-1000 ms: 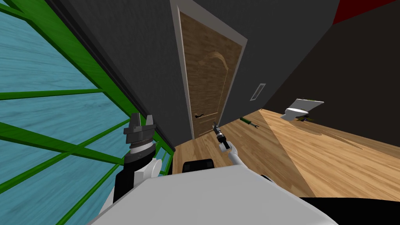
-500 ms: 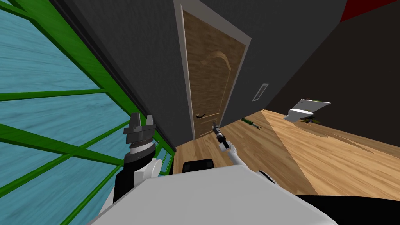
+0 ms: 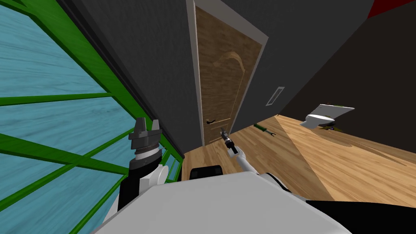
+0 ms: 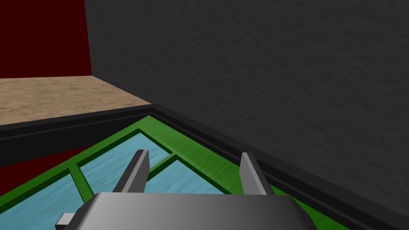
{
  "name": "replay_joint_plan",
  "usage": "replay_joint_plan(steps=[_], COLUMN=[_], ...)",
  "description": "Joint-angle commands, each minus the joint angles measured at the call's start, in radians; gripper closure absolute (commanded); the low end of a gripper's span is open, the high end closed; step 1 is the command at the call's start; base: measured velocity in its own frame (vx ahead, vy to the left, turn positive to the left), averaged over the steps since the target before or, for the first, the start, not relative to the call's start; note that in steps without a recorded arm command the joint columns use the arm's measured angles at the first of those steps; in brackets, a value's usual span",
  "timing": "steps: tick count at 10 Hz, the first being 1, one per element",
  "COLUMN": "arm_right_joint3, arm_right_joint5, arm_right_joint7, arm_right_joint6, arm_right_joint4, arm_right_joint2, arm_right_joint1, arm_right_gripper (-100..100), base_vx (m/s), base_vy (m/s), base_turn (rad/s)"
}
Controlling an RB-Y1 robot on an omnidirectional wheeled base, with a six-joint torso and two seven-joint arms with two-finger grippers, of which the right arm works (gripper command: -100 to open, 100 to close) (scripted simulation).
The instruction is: Pull the door open
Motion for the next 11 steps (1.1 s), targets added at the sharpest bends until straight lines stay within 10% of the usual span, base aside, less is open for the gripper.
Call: replay_joint_plan(steps=[1,11], arm_right_joint3=[0.000,0.004], arm_right_joint5=[0.006,0.049], arm_right_joint7=[-0.005,-0.038], arm_right_joint6=[-0.008,-0.053], arm_right_joint4=[0.032,0.259], arm_right_joint2=[-0.002,-0.012], arm_right_joint1=[-0.014,-0.122], arm_right_gripper=[-100,-100], base_vx=[0.046,0.062], base_vy=[0.038,0.042], base_turn=[0.027,0.038])
